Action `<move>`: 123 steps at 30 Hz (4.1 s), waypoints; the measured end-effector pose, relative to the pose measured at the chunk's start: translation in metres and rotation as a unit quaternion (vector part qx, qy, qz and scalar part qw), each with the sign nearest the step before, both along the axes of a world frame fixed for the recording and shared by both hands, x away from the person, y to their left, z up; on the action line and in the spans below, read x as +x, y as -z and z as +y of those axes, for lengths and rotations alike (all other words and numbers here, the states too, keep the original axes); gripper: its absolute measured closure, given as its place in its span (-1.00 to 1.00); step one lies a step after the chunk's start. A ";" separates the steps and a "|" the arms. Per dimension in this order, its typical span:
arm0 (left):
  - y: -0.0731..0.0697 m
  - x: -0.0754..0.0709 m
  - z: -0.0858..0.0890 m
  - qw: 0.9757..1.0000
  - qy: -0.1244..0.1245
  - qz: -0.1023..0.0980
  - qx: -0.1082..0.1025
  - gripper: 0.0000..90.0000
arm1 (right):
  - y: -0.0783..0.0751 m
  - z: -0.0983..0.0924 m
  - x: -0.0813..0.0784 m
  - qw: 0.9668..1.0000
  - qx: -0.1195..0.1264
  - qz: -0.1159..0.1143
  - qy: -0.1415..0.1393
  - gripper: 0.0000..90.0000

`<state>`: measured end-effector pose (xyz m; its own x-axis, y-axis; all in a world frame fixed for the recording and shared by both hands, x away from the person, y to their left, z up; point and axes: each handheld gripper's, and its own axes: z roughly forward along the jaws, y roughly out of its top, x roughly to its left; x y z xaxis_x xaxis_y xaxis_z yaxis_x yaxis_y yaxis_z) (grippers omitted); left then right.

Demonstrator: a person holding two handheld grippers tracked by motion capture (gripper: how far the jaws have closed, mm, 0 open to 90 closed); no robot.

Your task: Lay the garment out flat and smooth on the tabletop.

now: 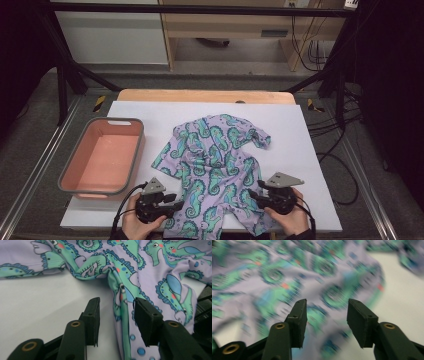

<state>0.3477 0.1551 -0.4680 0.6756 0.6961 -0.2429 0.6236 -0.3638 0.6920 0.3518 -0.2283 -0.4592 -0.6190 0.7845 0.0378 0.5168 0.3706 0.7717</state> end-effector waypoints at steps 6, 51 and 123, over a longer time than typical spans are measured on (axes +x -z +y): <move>0.007 0.000 -0.006 1.000 0.008 0.015 0.005 0.85 | 0.020 -0.014 -0.001 0.999 0.008 0.037 0.000 0.47; 0.007 0.022 0.014 0.999 -0.035 0.009 -0.021 0.28 | 0.018 -0.011 0.015 0.999 0.015 0.035 0.034 0.36; 0.015 0.022 0.004 1.000 -0.012 -0.026 0.002 0.97 | -0.037 -0.043 0.117 0.997 0.017 -0.022 0.068 0.29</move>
